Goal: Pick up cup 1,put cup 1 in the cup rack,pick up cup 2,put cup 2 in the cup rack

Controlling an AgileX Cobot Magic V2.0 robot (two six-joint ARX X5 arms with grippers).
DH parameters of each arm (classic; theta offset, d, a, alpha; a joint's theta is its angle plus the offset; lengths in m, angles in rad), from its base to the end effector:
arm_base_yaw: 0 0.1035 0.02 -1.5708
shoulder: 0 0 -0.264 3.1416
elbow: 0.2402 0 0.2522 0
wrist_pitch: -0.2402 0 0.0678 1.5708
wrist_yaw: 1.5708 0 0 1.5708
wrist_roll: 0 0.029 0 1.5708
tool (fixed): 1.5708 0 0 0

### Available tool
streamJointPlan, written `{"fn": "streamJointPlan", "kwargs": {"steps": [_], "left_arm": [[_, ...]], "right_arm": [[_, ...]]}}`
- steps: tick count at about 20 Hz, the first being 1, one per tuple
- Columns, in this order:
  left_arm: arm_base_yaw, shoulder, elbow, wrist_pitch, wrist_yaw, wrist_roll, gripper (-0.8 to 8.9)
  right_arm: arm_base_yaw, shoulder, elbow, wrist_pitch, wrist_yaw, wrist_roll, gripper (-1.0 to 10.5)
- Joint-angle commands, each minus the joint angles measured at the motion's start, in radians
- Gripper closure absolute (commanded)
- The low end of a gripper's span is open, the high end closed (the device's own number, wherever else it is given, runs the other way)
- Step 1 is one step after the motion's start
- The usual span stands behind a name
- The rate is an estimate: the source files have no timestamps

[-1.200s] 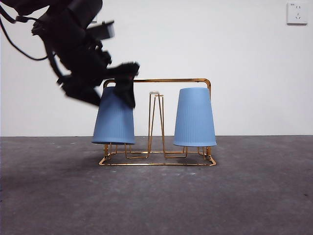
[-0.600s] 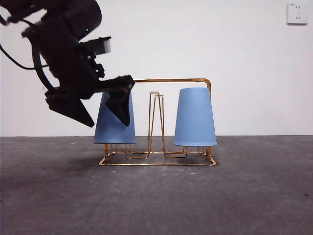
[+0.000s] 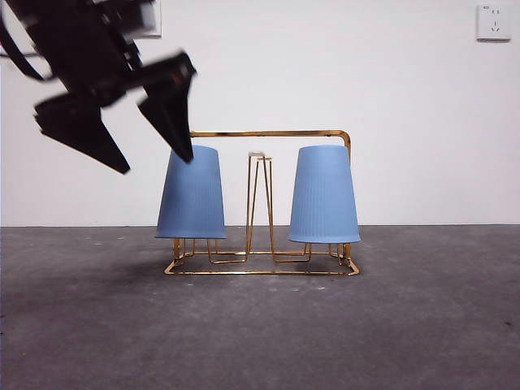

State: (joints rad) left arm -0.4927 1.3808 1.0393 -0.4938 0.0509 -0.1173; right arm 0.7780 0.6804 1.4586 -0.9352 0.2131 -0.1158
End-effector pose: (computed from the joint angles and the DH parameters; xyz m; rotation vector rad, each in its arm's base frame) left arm 0.2513 -0.1366 0.2655 0.0772 0.8521 -0.4615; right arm 0.0343 0.0252 0.4692 -0.1882 0.1072 0.5716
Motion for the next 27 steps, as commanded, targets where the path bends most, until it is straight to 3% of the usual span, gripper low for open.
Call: {"fn": "streamJointPlan", "kwargs": {"steps": [1,9,15,18,22,23,25,26,27], "left_arm": [[0.000,-0.063,-0.003,-0.048,0.035,-0.014,3.42],[-0.004,-0.284,-0.002,-0.198,0.182,-0.075,3.43],[-0.004,-0.450,-0.001,-0.207,0.429,-0.095,3.44],[-0.004,-0.512,0.011,-0.209,0.493,-0.118,3.64],[-0.004,-0.571,0.037,-0.210,0.507,-0.119,5.47],[-0.004,-0.582,0.044,-0.211,0.507,-0.119,6.19],[-0.004,-0.595,0.063,-0.216,0.507,-0.119,7.58],[-0.004,-0.599,0.076,-0.222,0.507,-0.118,8.29],[-0.004,-0.601,0.085,-0.224,0.507,-0.118,8.21]], "right_arm": [[0.000,-0.003,-0.003,0.005,0.004,0.008,7.2],[0.000,-0.003,-0.003,-0.055,0.004,0.011,7.3],[0.000,-0.003,-0.003,-0.172,0.005,0.053,7.3],[0.000,-0.003,-0.003,-0.229,0.005,0.066,7.3],[0.000,-0.002,-0.003,-0.315,0.005,0.109,7.3],[0.000,-0.001,-0.003,-0.340,0.005,0.129,7.7],[0.000,0.003,-0.003,-0.385,0.005,0.160,9.4],[0.000,0.003,-0.003,-0.405,0.007,0.170,9.6],[0.000,0.003,-0.003,-0.420,0.008,0.174,9.6]]}}
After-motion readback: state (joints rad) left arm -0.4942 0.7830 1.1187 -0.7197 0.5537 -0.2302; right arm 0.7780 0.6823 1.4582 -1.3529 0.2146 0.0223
